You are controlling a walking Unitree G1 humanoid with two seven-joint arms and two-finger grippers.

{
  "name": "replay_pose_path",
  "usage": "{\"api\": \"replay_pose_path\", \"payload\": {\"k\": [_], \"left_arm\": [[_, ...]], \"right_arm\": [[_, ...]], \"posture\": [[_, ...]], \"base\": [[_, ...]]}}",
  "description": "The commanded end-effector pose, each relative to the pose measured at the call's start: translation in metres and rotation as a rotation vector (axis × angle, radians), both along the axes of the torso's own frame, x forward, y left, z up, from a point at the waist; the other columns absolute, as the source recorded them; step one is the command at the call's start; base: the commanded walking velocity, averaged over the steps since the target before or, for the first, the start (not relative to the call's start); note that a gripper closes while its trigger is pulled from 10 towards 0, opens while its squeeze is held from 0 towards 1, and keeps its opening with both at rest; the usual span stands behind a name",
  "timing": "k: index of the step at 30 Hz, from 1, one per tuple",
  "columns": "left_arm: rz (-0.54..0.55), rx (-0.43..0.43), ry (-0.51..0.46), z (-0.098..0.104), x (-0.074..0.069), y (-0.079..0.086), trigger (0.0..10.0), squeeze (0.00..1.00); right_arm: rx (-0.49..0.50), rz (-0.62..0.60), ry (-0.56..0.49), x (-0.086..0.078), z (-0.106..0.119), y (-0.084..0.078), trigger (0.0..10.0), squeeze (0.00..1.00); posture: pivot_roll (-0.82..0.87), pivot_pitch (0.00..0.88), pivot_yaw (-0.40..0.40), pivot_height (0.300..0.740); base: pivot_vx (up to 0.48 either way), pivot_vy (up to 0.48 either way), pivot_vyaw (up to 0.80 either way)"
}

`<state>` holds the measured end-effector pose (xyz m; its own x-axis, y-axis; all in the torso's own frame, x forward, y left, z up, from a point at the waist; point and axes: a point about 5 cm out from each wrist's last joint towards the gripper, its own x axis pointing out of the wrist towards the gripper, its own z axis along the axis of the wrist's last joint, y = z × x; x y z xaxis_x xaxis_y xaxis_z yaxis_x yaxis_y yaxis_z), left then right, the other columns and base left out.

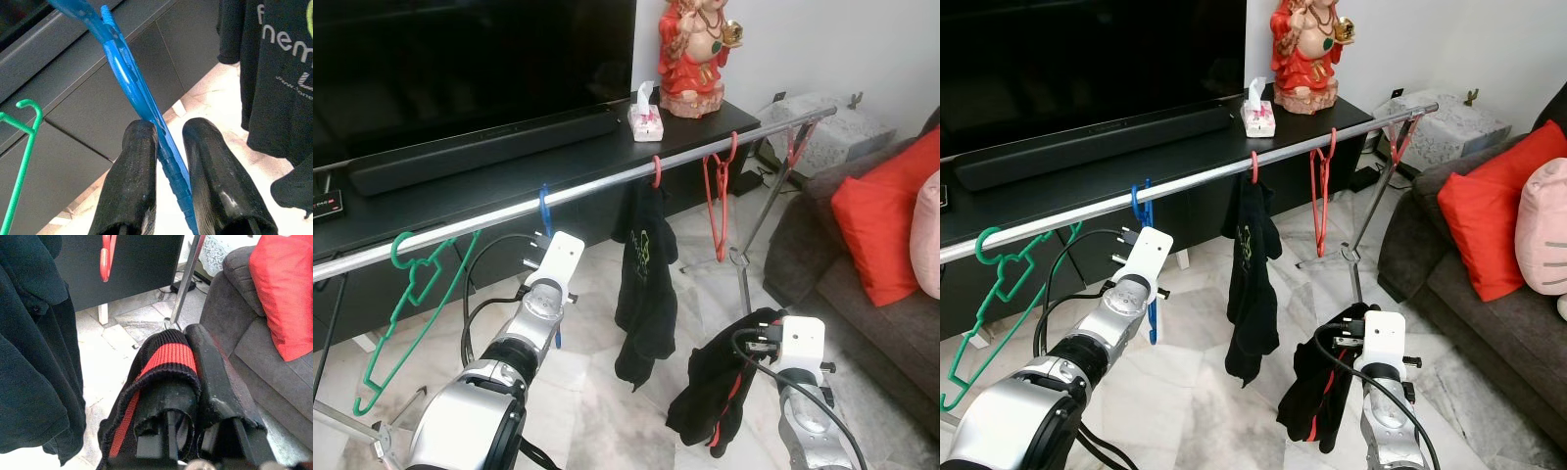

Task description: Hang hanger

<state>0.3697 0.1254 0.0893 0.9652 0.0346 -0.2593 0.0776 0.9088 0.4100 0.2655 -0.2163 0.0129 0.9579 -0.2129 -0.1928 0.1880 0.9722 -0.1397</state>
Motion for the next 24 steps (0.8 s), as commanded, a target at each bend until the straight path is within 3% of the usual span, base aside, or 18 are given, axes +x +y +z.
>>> {"api": "replay_pose_path", "payload": {"k": [1,4,9,14,16,17,24], "left_arm": [[0.023,-0.013,0.015,-0.006,-0.003,0.004,10.0,0.00],[0.037,-0.017,0.006,-0.007,-0.004,0.008,10.0,0.00],[0.050,-0.078,-0.099,0.000,-0.009,0.020,10.0,0.00],[0.030,-0.116,-0.185,0.007,-0.021,0.025,10.0,0.00],[0.027,-0.123,-0.195,0.008,-0.024,0.025,10.0,0.42],[0.013,-0.131,-0.215,0.012,-0.029,0.024,10.0,1.00],[-0.035,-0.165,-0.255,0.022,-0.040,0.019,10.0,1.00]], "right_arm": [[0.005,-0.004,-0.028,0.005,0.007,-0.001,10.0,0.00],[0.006,-0.004,-0.027,0.005,0.006,-0.001,10.0,0.00],[0.011,0.001,-0.027,0.004,0.005,0.001,10.0,0.00],[0.009,0.001,-0.024,0.003,0.005,0.001,10.0,0.00],[0.009,0.002,-0.023,0.003,0.005,0.001,10.0,0.00],[0.009,0.003,-0.021,0.002,0.004,0.002,10.0,0.00],[0.011,0.005,-0.015,0.001,0.002,0.002,10.0,0.00]], "posture": [[-0.11,0.000,-0.069,0.740],[-0.11,0.000,-0.069,0.740],[-0.10,0.000,-0.067,0.740],[-0.10,0.000,-0.068,0.740],[-0.10,0.000,-0.070,0.740],[-0.09,0.000,-0.072,0.740],[-0.10,0.000,-0.073,0.740]], "base": [[0.000,0.000,0.00],[0.000,0.000,0.00],[0.000,0.000,0.00],[0.000,0.000,0.00],[0.000,0.000,0.00],[0.000,0.000,0.00],[0.000,0.000,0.00]]}}
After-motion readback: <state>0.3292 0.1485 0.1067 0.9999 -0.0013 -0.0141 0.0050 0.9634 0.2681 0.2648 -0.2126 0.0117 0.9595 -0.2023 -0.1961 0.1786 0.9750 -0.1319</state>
